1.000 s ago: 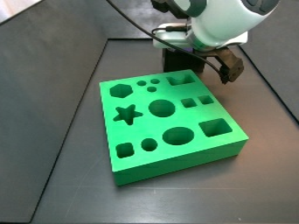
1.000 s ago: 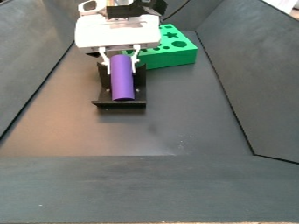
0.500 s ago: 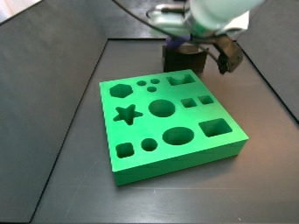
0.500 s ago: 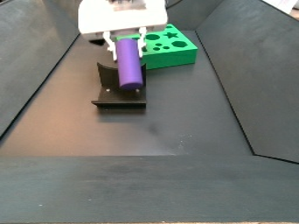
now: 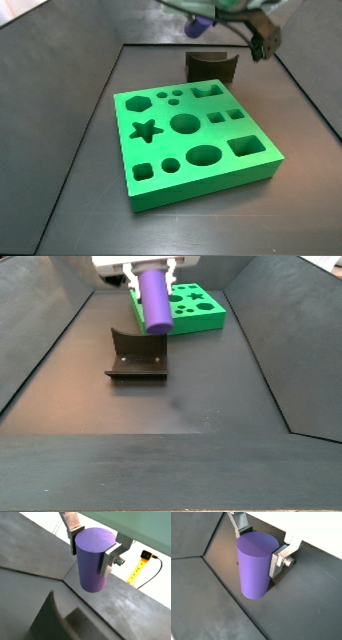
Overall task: Pick up the round object. Move up. Place the round object on the fixture. Regrasp the round object. Move to above the board. Insert the round object.
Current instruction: Move to above the board.
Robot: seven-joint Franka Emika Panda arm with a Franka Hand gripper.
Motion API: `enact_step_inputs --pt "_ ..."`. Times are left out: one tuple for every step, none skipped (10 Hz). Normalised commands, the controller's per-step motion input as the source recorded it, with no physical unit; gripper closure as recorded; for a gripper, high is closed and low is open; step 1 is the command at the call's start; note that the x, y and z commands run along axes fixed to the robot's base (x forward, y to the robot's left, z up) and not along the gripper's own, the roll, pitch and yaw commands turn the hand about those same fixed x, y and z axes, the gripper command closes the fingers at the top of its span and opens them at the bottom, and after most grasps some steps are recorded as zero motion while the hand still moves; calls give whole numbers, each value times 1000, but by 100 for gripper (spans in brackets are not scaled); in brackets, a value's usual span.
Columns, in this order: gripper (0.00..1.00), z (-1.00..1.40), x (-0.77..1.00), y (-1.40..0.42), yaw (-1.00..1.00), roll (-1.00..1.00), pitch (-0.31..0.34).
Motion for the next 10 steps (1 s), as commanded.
enact_step_inputs --pt "100 1000 -180 -43 20 -50 -47" --pt "100 1000 -174 -40 1 -54 -44" --pt "100 1000 -167 -36 -12 -56 -33" --pt "100 1000 -161 -34 -24 -58 -18" --pt "100 1000 -154 -31 -31 -57 -1" --pt "100 1000 -146 -29 -32 -54 22" --pt "100 1000 -138 -27 -28 -51 37" --pt "100 1000 -129 -26 -22 -54 55" --pt "100 1000 -121 -25 -13 -53 63" --pt "100 1000 -112 -19 2 -60 66"
